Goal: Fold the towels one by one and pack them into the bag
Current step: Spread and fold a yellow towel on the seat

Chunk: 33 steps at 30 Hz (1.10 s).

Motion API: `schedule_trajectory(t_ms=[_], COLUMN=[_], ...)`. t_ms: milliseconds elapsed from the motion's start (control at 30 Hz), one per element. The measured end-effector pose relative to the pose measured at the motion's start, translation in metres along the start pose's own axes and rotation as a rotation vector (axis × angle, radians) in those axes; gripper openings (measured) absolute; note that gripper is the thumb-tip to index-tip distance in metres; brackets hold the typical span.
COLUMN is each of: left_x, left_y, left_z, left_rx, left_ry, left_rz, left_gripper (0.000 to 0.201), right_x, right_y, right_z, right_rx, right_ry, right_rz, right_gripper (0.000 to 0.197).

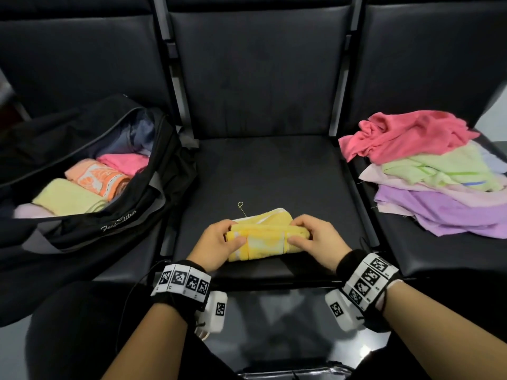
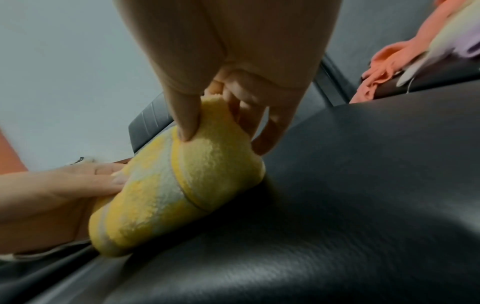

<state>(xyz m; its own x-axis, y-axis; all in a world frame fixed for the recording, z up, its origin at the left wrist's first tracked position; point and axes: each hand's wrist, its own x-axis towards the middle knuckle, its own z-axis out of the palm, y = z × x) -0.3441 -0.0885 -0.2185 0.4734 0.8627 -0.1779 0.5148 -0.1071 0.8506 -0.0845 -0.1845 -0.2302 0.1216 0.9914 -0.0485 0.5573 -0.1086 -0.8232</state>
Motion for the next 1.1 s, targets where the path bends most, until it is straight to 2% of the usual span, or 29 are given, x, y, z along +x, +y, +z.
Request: schedule_trajectory(t_ms=[133, 267, 367, 433, 567, 733, 833, 933, 1100], left_x=[0.006, 0.010, 0.014, 0.016, 0.019, 0.020, 0.019, 0.017, 0.013], left_y=[-0.004, -0.010, -0.014, -0.017, -0.018, -0.016, -0.016, -0.015, -0.013], left_z=[-0.003, -0.001, 0.001, 0.002, 0.003, 0.005, 0.006, 0.008, 0.012], left_rx=[-0.011, -0.004, -0.002, 0.024, -0.041, -0.103, -0.116, -0.128, -0.088], left_ry=[0.077, 0.133, 0.149, 0.165, 0.148, 0.163, 0.159, 0.145, 0.157], left_rz=[-0.035, -0.115, -0.157, -0.187, -0.285, -0.356, -0.344, -0.343, -0.330], left_gripper=[0.008, 0.010, 0.011, 0.020, 0.019, 0.009, 0.014, 0.014, 0.011], right_x=[0.015, 0.030, 0.036, 0.038, 0.037, 0.044, 0.049, 0.049, 0.037], right_y=[-0.001, 0.002, 0.002, 0.003, 0.009, 0.003, 0.001, 0.000, -0.010], right_z=[0.006, 0.014, 0.018, 0.019, 0.018, 0.021, 0.022, 0.020, 0.017], right_rx=[0.117, 0.131, 0.135, 0.142, -0.005, -0.077, -0.044, 0.033, 0.250], right_ry=[0.081, 0.160, 0.121, 0.066, 0.081, 0.041, 0.000, -0.003, 0.106], right_rz=[0.034, 0.114, 0.149, 0.173, 0.301, 0.416, 0.478, 0.505, 0.422], right_gripper=[0.026, 0.032, 0.049, 0.055, 0.044, 0.050, 0.037, 0.036, 0.028])
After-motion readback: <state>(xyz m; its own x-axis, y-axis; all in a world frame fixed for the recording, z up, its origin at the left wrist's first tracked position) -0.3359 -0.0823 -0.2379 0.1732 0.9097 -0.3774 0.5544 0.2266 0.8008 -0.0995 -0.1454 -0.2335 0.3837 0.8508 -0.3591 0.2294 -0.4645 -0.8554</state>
